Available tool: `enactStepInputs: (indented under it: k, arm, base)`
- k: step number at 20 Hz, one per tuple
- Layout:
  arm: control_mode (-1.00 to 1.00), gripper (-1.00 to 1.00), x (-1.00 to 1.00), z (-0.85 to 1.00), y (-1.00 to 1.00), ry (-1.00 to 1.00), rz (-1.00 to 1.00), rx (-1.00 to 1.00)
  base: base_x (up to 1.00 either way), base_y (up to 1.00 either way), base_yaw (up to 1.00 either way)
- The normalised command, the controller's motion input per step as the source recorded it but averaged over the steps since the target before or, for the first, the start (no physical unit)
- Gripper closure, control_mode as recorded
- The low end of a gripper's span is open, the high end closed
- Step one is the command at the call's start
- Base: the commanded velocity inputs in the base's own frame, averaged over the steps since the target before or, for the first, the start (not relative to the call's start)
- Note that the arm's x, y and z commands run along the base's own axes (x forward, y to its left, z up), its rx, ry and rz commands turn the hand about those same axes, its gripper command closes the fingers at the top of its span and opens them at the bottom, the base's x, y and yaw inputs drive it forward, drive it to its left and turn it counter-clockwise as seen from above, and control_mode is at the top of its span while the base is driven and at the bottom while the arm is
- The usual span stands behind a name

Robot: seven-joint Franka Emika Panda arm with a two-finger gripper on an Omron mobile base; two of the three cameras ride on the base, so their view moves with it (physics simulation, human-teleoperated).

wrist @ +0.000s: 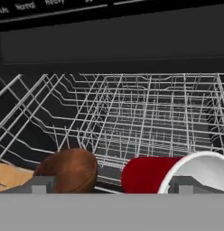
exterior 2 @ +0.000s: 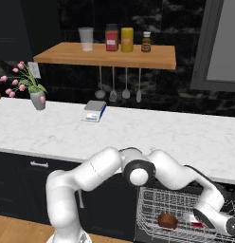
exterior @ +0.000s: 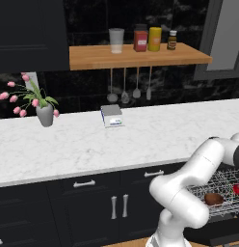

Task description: Pick up the cup and bowl from the counter, place them in the dishwasher, and close the dishwasher door.

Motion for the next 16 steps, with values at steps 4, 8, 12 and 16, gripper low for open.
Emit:
enactStepInputs:
  k: [4,8,12,16]
  arm:
    - [-1.00,-1.00,-0.08,0.79,0.53,-0.03,0.00,-0.22]
    - [-1.00,-1.00,0.64,0.02,0.50,-0.02,0.00,-0.30]
    - [-1.00,-1.00,0.92,-0.23,0.36,0.03,0.00,-0.42]
    - [-1.00,-1.00,-0.05,0.62,0.31,0.00,0.00,-0.29]
  base:
    - [0.00,0.00,0.00]
    - [0.00,0.00,0.00]
    - [0.00,0.00,0.00]
    - [0.00,0.00,0.00]
